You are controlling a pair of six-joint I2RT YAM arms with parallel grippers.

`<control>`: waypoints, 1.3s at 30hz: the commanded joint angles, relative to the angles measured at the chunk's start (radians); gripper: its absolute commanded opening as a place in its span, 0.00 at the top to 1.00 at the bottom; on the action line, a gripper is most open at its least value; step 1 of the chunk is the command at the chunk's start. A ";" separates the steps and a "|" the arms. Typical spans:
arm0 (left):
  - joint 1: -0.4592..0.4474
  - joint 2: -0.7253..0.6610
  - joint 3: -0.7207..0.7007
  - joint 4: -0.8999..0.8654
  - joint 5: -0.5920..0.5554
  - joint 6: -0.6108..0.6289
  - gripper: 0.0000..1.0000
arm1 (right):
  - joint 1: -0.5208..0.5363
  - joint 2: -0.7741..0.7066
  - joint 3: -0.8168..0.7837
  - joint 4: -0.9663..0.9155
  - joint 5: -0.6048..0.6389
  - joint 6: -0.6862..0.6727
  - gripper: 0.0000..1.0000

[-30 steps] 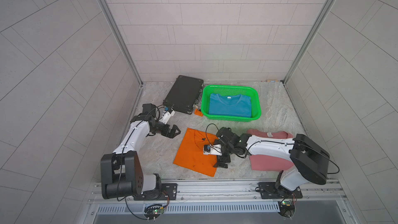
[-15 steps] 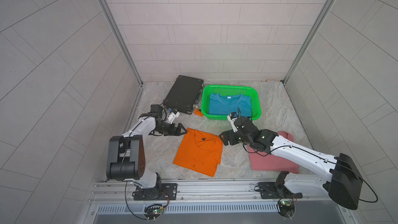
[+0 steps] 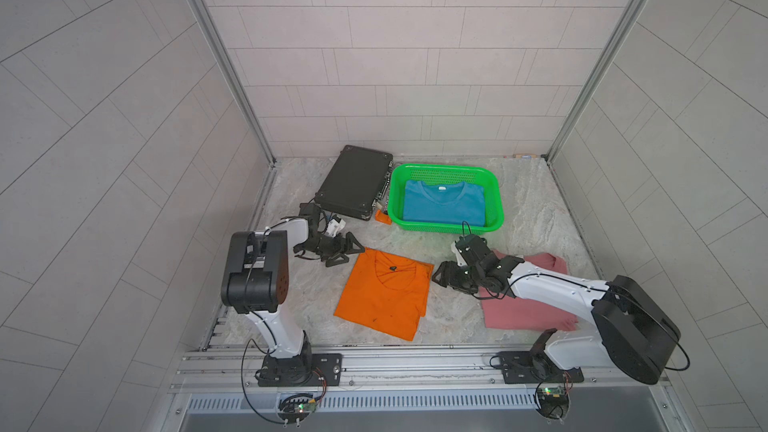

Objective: Put the folded t-shirts into the basket
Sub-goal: Pick up the T-shirt from the center of the board.

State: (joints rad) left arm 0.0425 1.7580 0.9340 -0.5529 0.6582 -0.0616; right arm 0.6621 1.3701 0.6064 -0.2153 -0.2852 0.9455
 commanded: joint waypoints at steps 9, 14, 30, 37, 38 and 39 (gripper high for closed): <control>-0.010 -0.018 -0.012 0.012 0.005 -0.039 0.22 | -0.079 0.220 -0.020 0.265 -0.187 -0.066 0.43; -0.010 -0.020 -0.012 0.004 0.008 -0.032 0.22 | -0.104 0.320 -0.007 0.348 -0.289 -0.090 0.45; -0.009 -0.046 -0.031 0.008 0.038 -0.023 0.21 | -0.146 0.447 -0.009 0.438 -0.394 -0.121 0.63; -0.010 -0.054 -0.039 0.018 0.048 -0.026 0.21 | -0.123 0.359 -0.015 0.422 -0.375 -0.176 0.92; -0.010 -0.054 -0.041 0.018 0.050 -0.026 0.21 | -0.114 0.346 -0.013 0.421 -0.376 -0.194 0.96; -0.009 -0.055 -0.041 0.019 0.053 -0.026 0.21 | -0.101 0.331 -0.006 0.415 -0.376 -0.211 1.00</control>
State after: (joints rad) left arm 0.0380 1.7222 0.9051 -0.5362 0.6888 -0.0978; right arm 0.5331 1.7363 0.6167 0.2806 -0.6960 0.7891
